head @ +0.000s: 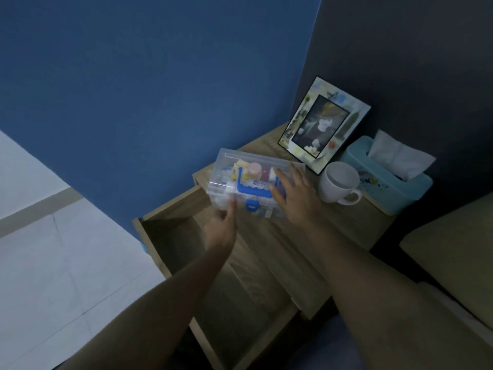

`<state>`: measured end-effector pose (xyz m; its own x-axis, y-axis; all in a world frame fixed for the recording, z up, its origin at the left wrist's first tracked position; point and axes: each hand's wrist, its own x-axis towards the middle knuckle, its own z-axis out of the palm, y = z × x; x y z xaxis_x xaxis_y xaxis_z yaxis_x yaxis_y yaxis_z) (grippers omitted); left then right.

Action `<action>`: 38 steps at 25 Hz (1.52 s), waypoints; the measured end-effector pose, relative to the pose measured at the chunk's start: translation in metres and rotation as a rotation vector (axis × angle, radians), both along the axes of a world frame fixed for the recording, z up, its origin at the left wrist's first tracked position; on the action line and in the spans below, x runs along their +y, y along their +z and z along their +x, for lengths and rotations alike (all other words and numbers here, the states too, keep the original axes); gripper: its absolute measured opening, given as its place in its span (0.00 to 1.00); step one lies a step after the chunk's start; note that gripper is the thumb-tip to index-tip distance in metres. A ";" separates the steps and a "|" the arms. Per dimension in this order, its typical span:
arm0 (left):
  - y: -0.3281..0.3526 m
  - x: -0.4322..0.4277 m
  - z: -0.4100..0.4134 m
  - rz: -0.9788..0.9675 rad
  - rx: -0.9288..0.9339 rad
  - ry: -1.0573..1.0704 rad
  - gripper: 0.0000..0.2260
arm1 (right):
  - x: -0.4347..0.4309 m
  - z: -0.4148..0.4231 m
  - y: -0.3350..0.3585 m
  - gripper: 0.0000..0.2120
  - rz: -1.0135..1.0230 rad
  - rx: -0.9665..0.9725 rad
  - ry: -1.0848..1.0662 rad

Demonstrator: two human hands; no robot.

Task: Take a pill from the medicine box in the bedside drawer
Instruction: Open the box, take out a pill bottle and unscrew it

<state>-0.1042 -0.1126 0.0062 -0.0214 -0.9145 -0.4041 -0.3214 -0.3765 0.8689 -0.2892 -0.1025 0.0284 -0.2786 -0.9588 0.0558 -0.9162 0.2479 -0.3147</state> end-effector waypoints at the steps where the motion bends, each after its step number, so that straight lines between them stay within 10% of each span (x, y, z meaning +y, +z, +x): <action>1: -0.002 0.005 -0.009 0.035 0.061 -0.085 0.29 | -0.001 -0.002 -0.002 0.27 0.027 -0.039 -0.003; 17: -0.020 -0.014 -0.009 0.156 0.409 -0.170 0.06 | -0.003 -0.005 -0.003 0.26 0.018 -0.104 0.014; 25: -0.012 -0.012 -0.014 0.128 0.127 -0.108 0.09 | -0.002 -0.004 0.003 0.26 0.061 -0.123 0.011; 29: 0.001 -0.015 0.007 0.056 0.140 0.289 0.23 | 0.000 -0.004 0.006 0.33 0.073 -0.156 0.009; 38: 0.024 -0.052 0.020 -0.064 0.087 -0.041 0.28 | -0.007 -0.022 0.031 0.43 0.192 0.172 0.170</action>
<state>-0.0839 -0.1647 0.0304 -0.0917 -0.9359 -0.3401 -0.2573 -0.3077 0.9160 -0.3115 -0.1095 0.0598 -0.1152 -0.9885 -0.0981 -0.9855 0.1261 -0.1134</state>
